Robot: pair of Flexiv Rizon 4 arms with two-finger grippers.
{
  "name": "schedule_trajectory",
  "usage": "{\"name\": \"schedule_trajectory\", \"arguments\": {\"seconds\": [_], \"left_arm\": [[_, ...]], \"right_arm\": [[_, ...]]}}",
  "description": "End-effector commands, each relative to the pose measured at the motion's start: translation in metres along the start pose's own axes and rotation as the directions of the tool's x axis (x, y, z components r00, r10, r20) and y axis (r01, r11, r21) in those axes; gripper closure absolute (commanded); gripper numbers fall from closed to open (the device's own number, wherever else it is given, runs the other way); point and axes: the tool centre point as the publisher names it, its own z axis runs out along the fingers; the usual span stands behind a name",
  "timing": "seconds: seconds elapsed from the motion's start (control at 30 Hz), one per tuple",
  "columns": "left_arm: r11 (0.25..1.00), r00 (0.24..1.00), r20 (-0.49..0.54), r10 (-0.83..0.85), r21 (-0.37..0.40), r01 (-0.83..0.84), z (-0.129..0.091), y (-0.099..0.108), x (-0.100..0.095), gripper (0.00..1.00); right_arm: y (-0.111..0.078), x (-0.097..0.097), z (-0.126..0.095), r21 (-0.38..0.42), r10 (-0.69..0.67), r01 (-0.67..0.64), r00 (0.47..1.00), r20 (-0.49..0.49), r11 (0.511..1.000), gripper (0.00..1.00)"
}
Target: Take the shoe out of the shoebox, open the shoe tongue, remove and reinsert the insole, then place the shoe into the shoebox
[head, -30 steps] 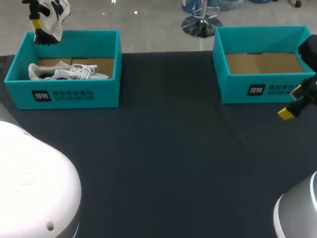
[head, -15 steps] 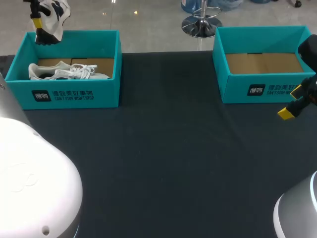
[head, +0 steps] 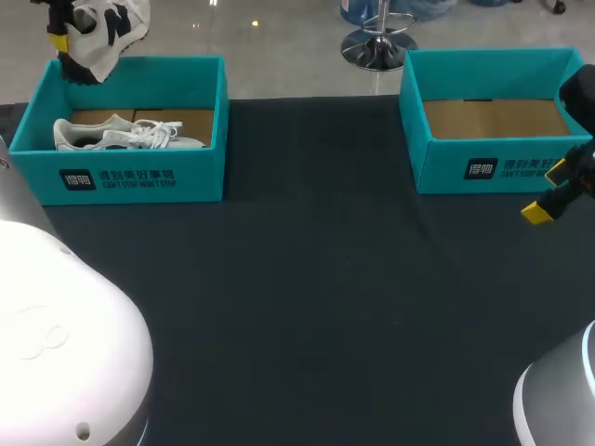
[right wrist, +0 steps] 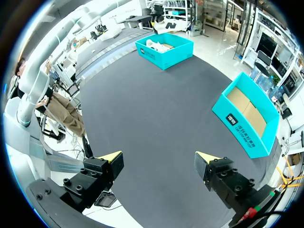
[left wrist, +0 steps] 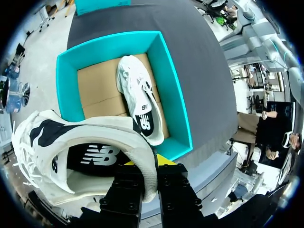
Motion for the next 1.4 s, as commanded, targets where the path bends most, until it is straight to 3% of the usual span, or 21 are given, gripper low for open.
{"name": "schedule_trajectory", "arguments": {"seconds": [0.03, 0.17, 0.4, 0.6, 0.7, 1.3, 1.4], "left_arm": [[0.817, 0.849, 0.017, 0.529, -0.28, -0.504, 0.02, 0.001, 0.014, 1.0], [0.642, 0.692, -0.049, 0.72, -0.334, -0.691, 0.021, 0.014, 0.013, 1.0], [0.393, 0.504, -0.174, 0.846, -0.434, -0.811, 0.013, 0.022, 0.013, 1.0], [0.201, 0.359, -0.296, 0.885, -0.453, -0.869, 0.016, 0.021, 0.011, 1.0], [0.202, 0.382, -0.334, 0.862, -0.466, -0.861, 0.019, 0.02, 0.007, 1.0], [0.202, 0.382, -0.334, 0.862, -0.466, -0.861, 0.019, 0.02, 0.007, 1.0], [0.179, 0.372, -0.327, 0.869, -0.494, -0.851, 0.016, 0.021, 0.004, 1.0]], "right_arm": [[0.002, -0.002, 0.001, 0.006, 0.0, 0.0, 1.0, -0.004, 1.0, 0.0], [0.002, -0.002, 0.001, 0.006, 0.0, 0.0, 1.0, -0.004, 1.0, 0.0], [0.002, -0.002, 0.001, 0.006, 0.0, 0.0, 1.0, -0.004, 1.0, 0.0], [0.002, -0.002, 0.001, 0.006, 0.0, 0.0, 1.0, -0.004, 1.0, 0.0], [0.002, -0.002, 0.001, 0.006, 0.0, 0.0, 1.0, -0.004, 1.0, 0.0], [0.002, -0.002, 0.001, 0.006, 0.0, 0.0, 1.0, -0.004, 1.0, 0.0], [0.002, -0.002, 0.001, 0.006, 0.0, 0.0, 1.0, -0.004, 1.0, 0.0]]}}
